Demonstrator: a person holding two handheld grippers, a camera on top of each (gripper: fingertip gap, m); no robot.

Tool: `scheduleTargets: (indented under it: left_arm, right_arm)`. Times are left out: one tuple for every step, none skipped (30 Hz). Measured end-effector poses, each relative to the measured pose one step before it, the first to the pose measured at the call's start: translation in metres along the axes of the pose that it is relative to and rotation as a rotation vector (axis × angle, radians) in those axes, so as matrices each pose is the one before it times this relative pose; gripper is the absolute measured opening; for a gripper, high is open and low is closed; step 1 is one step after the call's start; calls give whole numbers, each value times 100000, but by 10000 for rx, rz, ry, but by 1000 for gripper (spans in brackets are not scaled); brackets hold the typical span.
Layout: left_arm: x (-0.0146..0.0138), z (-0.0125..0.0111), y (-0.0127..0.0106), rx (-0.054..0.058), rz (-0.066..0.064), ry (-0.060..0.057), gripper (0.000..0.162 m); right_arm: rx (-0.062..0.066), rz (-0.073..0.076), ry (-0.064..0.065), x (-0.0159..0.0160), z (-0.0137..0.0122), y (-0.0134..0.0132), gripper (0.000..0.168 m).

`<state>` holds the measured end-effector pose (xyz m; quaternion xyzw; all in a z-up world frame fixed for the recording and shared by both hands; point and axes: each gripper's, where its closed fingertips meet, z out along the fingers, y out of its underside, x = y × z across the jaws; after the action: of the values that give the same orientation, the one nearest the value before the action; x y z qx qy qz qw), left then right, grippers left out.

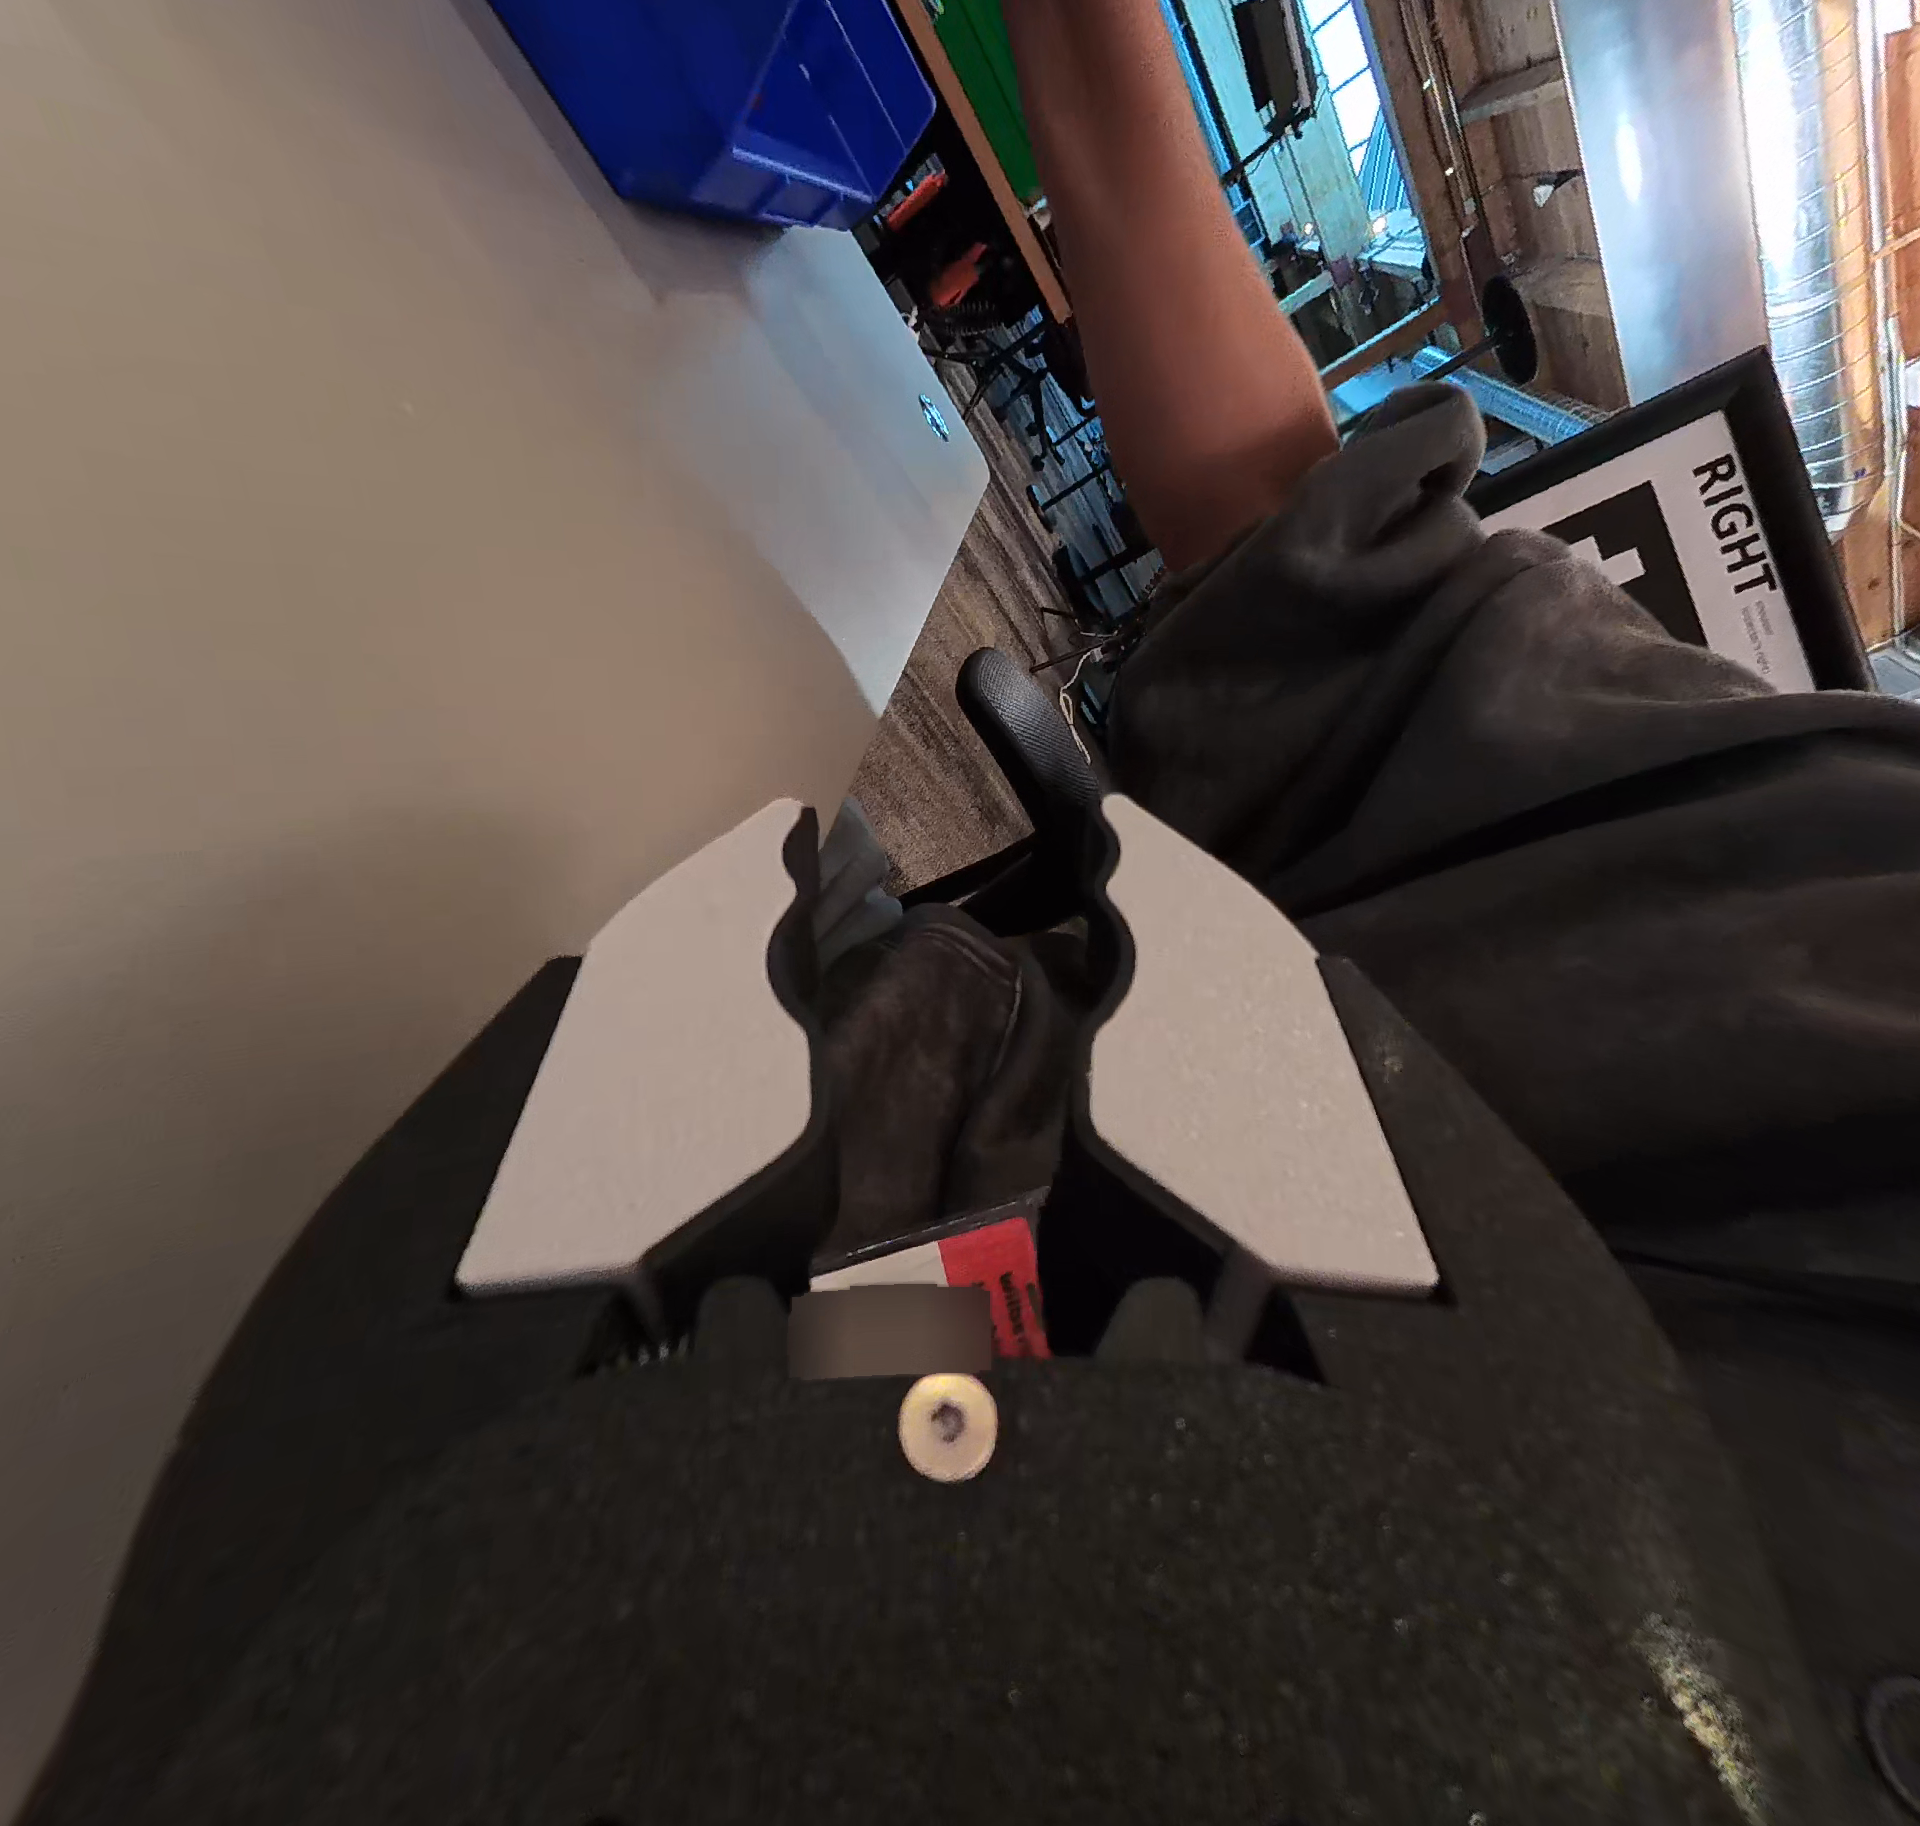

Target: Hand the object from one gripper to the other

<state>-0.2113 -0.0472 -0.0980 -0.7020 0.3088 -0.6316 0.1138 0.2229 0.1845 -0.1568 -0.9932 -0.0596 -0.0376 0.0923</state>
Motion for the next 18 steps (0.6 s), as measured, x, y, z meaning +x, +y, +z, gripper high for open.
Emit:
scheduleTargets:
  left_arm:
    - [98, 51, 60, -35, 22, 20, 48]
    - [67, 19, 41, -21, 35, 2, 48]
    - [-9, 3, 28, -24, 41, -34, 48]
    - [-68, -13, 21, -17, 43, -56, 48]
    - [-89, -24, 35, -12, 24, -54, 48]
    - [-64, -22, 24, -8, -16, -24, 48]
    - [8, -32, 23, 1, -48, 20, 48]
    - [67, -29, -2, 11, -57, 49, 48]
    - [120, -33, -16, 13, -28, 65, 48]
    - [126, -38, -30, 4, 16, 40, 48]
    - [71, -36, -41, -1, 56, -10, 48]
    - [40, -40, -41, -4, 80, -37, 48]
    - [30, -30, -17, -12, 75, -39, 48]
    - [27, -13, 11, -14, 54, -22, 48]
    - [49, -14, 26, -10, 29, -1, 48]
    - [24, 4, 37, -6, 1, 11, 48]
    - [16, 25, 37, -16, -18, 16, 48]
    - [3, 27, 45, -26, -17, 18, 48]
  right_arm:
    - [-232, -34, 100, 25, 6, -51, 68]
    - [-242, -47, 132, 92, 29, -34, 68]
    - [-174, -140, 142, 111, 17, -173, 67]
    - [-1, -168, 165, 168, 80, -388, 67]
    - [-2, 34, 116, 200, 123, -296, 67]
    - [-26, 106, 20, 127, 61, -247, 67]
    - [-105, 78, -54, 2, 6, -50, 67]
    - [-200, 18, -73, -71, 5, 138, 67]
    - [-250, -22, -159, -262, 152, 307, 68]
    - [-315, 34, -290, -507, 390, 507, 67]
    - [-473, 72, -255, -455, 637, 764, 67]
    - [-416, -2, -155, -302, 771, 750, 67]
    - [-309, 23, 75, 36, 605, 578, 68]
    - [283, 20, 172, 167, -133, -296, 67]
    - [98, 176, -36, -48, -46, -49, 68]
    - [-8, 53, -132, -202, 150, 114, 68]
    - [85, -51, 68, 58, -14, -93, 67]
    - [-10, 40, 6, 16, 36, 15, 67]
